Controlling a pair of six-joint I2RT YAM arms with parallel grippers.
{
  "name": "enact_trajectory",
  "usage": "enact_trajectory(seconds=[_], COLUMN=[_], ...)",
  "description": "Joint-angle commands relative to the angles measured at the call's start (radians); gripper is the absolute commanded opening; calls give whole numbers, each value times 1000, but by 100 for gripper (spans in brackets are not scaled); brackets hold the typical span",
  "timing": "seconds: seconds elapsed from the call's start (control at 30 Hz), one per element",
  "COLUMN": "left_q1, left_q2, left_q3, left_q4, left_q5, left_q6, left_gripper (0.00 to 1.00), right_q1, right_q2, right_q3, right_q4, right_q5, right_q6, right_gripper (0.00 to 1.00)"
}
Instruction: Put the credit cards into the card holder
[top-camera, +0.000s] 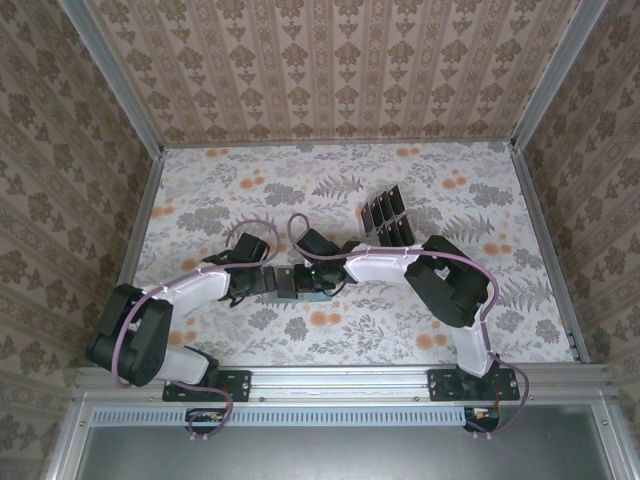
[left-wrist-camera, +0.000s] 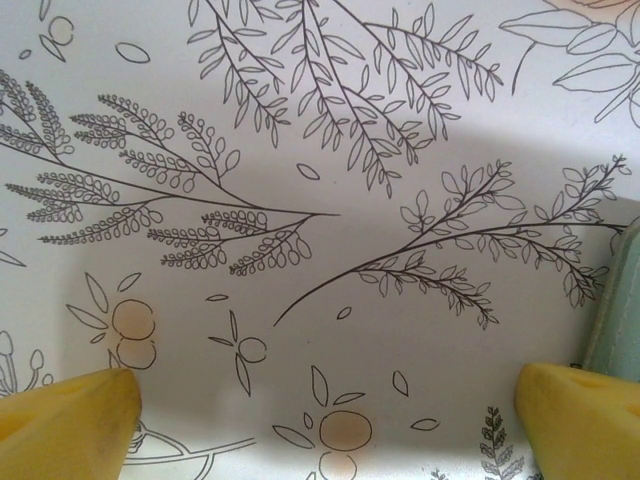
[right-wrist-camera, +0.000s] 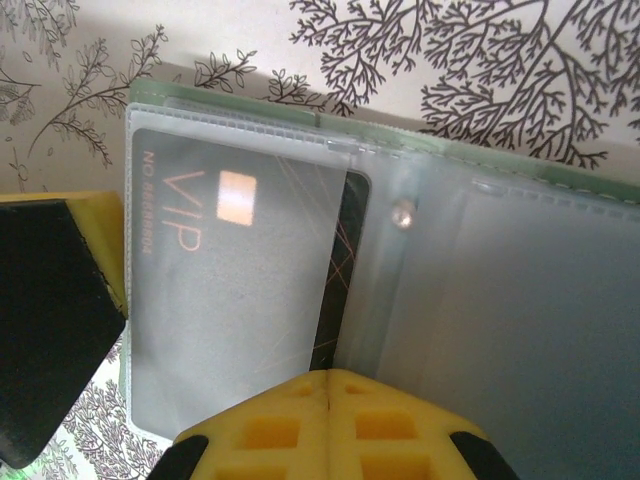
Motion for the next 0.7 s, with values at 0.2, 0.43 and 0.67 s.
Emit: enact_trajectory(seconds=[0.2,0.43,0.67], left_q1=[2,11,6], left_q2=[-72,-118,-134], left_q3=[4,20,39], left_q4=[-63,-67,-74], left_q5=[-19,-3,24], left_q6=[-15,23,33], left_gripper=[100,100,100], right_q1=[-42,-67,-67], right_q2=[-128,-188,-165], right_q3=[-50,-41,3], right_q4=[-27,-149,-218], right_q5=[55,124,129], right_q6=[-27,-147,-240], right_gripper=[0,31,37])
